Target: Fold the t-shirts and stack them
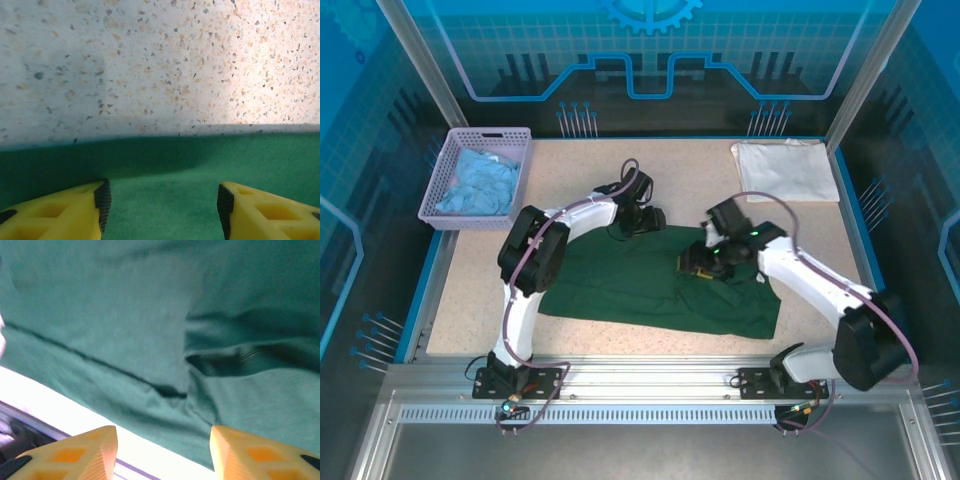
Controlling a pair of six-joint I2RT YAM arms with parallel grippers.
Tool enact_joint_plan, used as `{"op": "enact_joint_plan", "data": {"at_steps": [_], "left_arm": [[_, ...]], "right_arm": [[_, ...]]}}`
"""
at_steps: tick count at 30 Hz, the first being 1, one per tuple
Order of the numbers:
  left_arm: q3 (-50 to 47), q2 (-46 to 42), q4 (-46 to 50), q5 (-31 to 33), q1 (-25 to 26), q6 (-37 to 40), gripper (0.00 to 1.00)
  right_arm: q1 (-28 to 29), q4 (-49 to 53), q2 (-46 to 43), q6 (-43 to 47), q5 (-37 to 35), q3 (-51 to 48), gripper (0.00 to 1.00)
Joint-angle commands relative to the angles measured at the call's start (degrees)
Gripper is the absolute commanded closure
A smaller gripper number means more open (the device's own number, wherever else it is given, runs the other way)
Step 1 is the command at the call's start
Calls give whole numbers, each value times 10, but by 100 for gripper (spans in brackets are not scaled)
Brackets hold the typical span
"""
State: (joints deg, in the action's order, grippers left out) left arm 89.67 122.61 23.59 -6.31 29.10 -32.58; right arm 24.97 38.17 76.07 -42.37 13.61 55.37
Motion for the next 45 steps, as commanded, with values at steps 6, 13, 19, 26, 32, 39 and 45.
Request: {"op": "enact_joint_plan", "data": {"at_steps": [6, 13, 19, 26, 32, 39, 45], "left_arm": [[61, -42, 68, 8, 103, 22, 49], [181, 54, 126, -55, 160, 19, 62], [203, 88, 166, -67, 158, 45, 65], [151, 69, 178, -116, 159, 88, 67], [91, 36, 164, -142, 162, 117, 67], [-4, -23, 103, -157, 163, 133, 66], [-32, -44, 104, -169, 163, 142, 63]], "right_arm": [[-182, 8, 74, 50, -4, -14, 87], [-181, -18, 179, 70, 13, 4, 100], [-179, -24, 213, 84, 7, -3, 100], [-153, -25, 198, 96, 13, -32, 100], [-132, -2, 145, 103, 13, -78, 100], [-82, 22, 81, 88, 18, -110, 100], [-46, 27, 65, 72, 16, -129, 100]]}}
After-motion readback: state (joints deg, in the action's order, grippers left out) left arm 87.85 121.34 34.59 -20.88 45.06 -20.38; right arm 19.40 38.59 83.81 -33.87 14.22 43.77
